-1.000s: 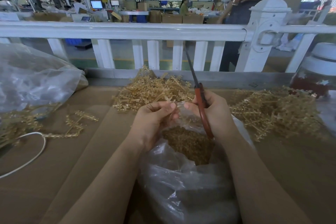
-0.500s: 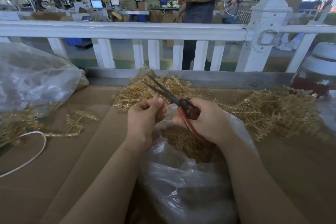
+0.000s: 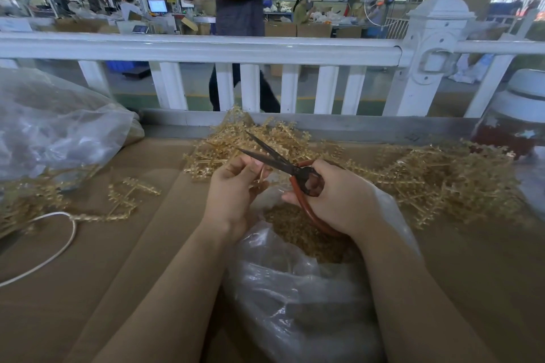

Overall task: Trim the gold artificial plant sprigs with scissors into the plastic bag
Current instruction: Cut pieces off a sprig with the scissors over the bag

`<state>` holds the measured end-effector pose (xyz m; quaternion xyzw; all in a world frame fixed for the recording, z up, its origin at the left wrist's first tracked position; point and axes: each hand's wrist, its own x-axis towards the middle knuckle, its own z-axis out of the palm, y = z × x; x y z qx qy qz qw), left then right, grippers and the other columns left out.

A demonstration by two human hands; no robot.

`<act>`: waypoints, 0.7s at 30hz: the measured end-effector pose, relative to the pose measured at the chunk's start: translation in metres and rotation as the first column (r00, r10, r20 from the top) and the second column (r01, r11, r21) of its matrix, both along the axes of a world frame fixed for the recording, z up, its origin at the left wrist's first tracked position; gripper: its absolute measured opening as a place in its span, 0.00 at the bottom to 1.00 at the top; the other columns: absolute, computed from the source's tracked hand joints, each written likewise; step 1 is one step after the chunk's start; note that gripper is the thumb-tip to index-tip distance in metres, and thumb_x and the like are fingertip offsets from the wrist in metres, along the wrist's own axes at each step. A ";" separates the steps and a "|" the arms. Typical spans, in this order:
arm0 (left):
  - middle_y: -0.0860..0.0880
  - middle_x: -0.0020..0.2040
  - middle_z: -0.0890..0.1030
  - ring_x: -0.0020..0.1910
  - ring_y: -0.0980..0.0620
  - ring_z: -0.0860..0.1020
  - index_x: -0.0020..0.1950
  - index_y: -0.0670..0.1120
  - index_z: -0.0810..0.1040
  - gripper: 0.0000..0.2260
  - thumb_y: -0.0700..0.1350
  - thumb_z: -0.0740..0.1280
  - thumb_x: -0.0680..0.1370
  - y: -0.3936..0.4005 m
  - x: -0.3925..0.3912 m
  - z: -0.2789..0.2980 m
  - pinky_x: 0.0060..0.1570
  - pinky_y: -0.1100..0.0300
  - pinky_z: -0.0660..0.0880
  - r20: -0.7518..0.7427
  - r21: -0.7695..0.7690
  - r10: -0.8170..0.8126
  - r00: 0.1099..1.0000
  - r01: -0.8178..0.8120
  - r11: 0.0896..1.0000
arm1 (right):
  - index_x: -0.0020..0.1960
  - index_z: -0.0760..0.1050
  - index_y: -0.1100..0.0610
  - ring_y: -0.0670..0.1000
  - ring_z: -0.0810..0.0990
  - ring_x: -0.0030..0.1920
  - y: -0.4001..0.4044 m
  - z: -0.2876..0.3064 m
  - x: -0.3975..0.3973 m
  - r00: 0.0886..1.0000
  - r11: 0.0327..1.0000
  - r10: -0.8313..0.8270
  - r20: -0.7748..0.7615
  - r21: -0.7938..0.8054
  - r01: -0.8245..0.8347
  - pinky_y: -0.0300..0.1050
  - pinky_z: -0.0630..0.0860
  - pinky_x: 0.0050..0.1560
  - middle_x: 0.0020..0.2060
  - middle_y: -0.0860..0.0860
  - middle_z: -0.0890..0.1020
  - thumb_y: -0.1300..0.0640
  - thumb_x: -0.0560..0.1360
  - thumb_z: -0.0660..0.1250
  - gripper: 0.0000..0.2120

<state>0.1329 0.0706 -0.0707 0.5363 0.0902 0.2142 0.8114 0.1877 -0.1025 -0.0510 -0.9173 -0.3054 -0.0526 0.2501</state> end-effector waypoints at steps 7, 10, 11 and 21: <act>0.50 0.32 0.76 0.32 0.57 0.74 0.36 0.46 0.78 0.15 0.38 0.63 0.81 0.002 -0.001 0.001 0.37 0.65 0.75 0.008 0.038 -0.063 0.998 0.063 0.997 | 0.43 0.67 0.38 0.34 0.72 0.38 0.000 -0.002 0.002 0.999 1.000 -0.020 0.030 0.001 0.020 0.30 0.63 0.35 0.38 0.35 0.76 0.22 0.68 0.64 0.21; 0.49 0.32 0.77 0.31 0.56 0.75 0.36 0.45 0.79 0.15 0.37 0.62 0.82 0.002 -0.002 0.002 0.36 0.64 0.76 0.016 0.015 -0.079 0.997 0.079 0.997 | 0.42 0.66 0.36 0.33 0.72 0.37 -0.001 -0.003 0.004 0.998 0.999 -0.033 0.058 -0.015 0.034 0.30 0.63 0.35 0.37 0.34 0.76 0.19 0.66 0.61 0.23; 0.49 0.32 0.77 0.31 0.56 0.75 0.36 0.45 0.79 0.16 0.37 0.62 0.82 0.002 -0.002 0.002 0.35 0.64 0.76 0.021 0.006 -0.086 0.996 0.086 0.996 | 0.42 0.66 0.36 0.33 0.72 0.37 -0.002 -0.004 0.005 0.997 0.999 -0.041 0.066 -0.016 0.042 0.31 0.63 0.35 0.37 0.34 0.76 0.17 0.65 0.59 0.23; 0.49 0.33 0.76 0.33 0.55 0.74 0.37 0.44 0.75 0.12 0.37 0.64 0.80 0.001 -0.001 0.004 0.37 0.66 0.76 0.049 -0.001 -0.087 0.995 0.087 0.996 | 0.45 0.73 0.39 0.35 0.74 0.35 0.001 -0.013 0.014 0.993 0.996 -0.075 0.094 0.048 0.070 0.34 0.66 0.32 0.34 0.36 0.78 0.13 0.60 0.55 0.32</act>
